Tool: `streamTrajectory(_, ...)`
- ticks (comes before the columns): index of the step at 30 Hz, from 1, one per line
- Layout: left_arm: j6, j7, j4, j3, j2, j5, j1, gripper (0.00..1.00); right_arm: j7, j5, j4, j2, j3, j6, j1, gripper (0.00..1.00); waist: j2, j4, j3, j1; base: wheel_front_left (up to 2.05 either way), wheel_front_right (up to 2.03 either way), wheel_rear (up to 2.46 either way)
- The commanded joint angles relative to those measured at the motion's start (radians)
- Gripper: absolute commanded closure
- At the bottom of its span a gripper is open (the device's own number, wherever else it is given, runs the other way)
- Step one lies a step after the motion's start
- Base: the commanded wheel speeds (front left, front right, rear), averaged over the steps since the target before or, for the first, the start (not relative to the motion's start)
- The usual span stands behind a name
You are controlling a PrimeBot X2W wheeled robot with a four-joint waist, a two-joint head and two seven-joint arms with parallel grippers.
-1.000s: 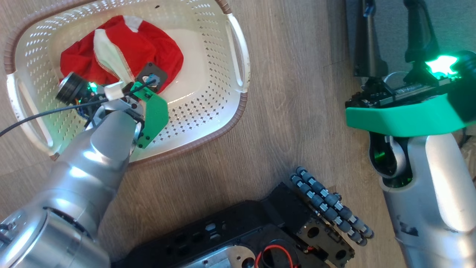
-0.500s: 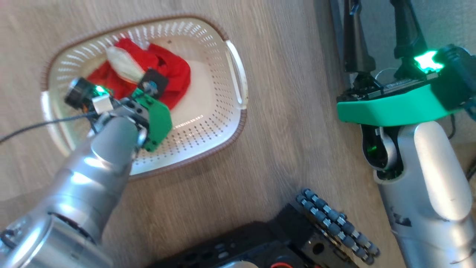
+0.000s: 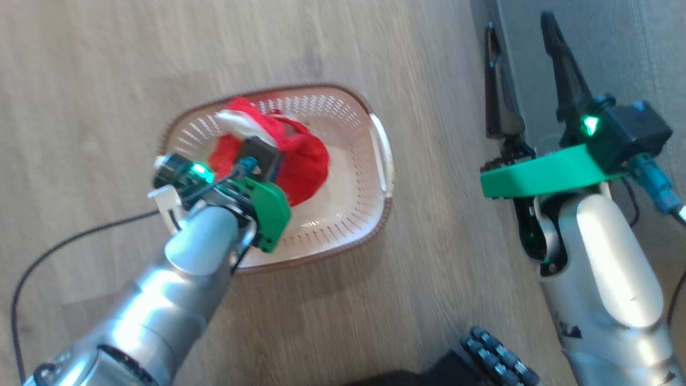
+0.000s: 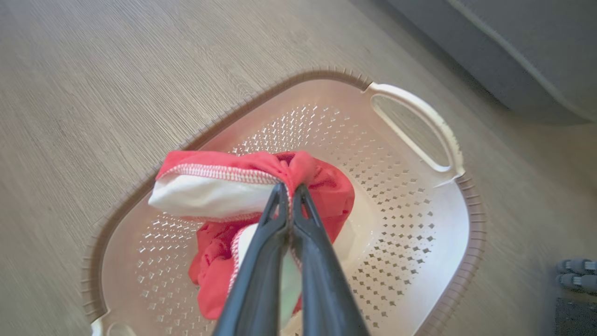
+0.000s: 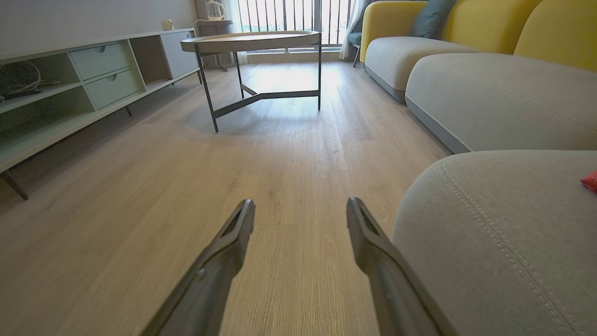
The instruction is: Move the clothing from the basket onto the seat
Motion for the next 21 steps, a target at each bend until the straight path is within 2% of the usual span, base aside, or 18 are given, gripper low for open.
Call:
streamTrajectory(1, -0.004, -0.012, -0.049, 0.010, 0.003, -0.019, 0.021, 1.00, -0.005, -0.013, -0.017, 0.006, 0.004, 0.002, 0.039, 0.00, -0.0001, 0.055, -0.070, 0.0000, 0.00, 0.00, 0.00)
streamTrajectory(13, 0.064, -0.013, -0.337, 0.010, 0.003, -0.132, 0.152, 1.00, -0.005, -0.042, 0.069, -0.002, 0.002, 0.002, 0.136, 0.00, -0.0001, 0.152, -0.286, 0.0000, 0.00, 0.00, 0.00)
streamTrajectory(21, 0.089, -0.013, -0.418, 0.046, 0.003, -0.130, 0.171, 1.00, -0.005, -0.027, 0.102, -0.038, 0.016, 0.002, 0.208, 0.00, -0.0001, 0.190, -0.381, 0.0000, 0.00, 0.00, 0.00)
